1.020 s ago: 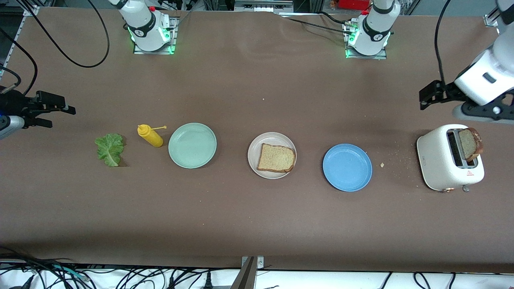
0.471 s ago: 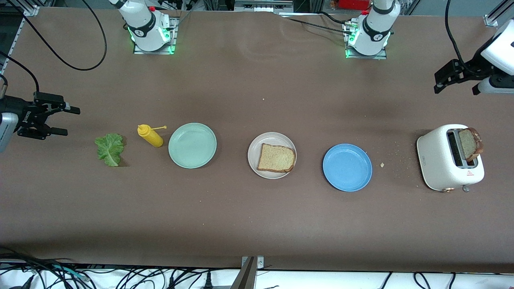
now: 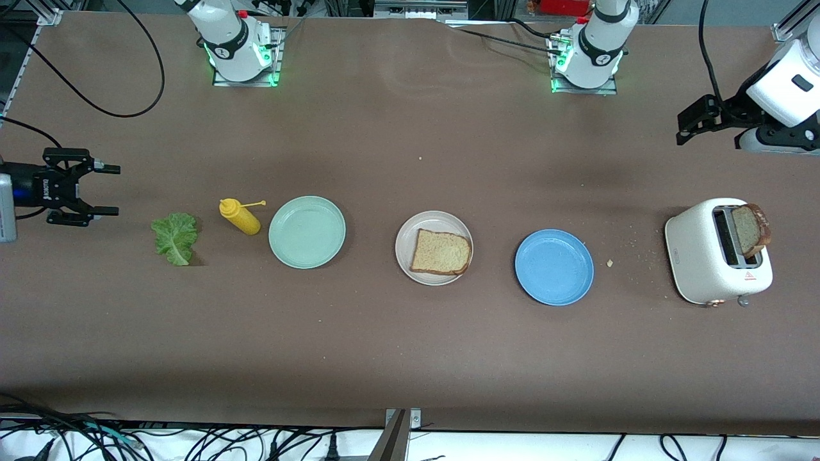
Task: Make sandwich in beige plate with both arms
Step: 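Reach the right gripper to the yellow mustard bottle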
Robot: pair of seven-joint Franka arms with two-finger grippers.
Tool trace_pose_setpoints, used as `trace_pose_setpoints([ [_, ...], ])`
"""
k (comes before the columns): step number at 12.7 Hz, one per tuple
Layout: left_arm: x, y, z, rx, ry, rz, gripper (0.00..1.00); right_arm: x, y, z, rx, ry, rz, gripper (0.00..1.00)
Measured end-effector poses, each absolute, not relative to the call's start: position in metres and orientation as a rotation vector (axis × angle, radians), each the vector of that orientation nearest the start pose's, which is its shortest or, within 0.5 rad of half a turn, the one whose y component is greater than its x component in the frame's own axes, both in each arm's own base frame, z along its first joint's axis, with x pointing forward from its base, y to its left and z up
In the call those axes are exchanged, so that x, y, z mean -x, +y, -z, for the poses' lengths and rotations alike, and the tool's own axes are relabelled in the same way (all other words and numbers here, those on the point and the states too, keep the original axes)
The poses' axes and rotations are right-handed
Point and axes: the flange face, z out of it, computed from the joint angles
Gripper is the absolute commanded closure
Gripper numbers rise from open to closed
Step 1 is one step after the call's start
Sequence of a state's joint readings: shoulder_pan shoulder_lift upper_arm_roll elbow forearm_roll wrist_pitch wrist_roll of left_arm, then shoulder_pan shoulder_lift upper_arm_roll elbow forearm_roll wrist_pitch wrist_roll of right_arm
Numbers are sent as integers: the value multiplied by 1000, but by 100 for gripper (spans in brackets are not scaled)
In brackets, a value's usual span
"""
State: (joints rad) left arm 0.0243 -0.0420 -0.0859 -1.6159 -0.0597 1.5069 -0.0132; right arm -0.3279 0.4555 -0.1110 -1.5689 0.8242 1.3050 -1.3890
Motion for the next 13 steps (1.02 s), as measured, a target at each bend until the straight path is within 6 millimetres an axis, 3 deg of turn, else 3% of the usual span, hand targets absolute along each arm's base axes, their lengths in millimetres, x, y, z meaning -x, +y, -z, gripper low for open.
trace_pose_setpoints([
  [4, -534, -41, -618, 3201, 78, -119, 0, -599, -160, -305, 1695, -1018, 419, 0],
  [8, -534, -42, -618, 3201, 81, -119, 0, -592, -156, -231, 1510, -1103, 564, 0],
  [13, -534, -41, -618, 3201, 77, -119, 0, -582, -143, -165, 1372, -1145, 678, 0],
])
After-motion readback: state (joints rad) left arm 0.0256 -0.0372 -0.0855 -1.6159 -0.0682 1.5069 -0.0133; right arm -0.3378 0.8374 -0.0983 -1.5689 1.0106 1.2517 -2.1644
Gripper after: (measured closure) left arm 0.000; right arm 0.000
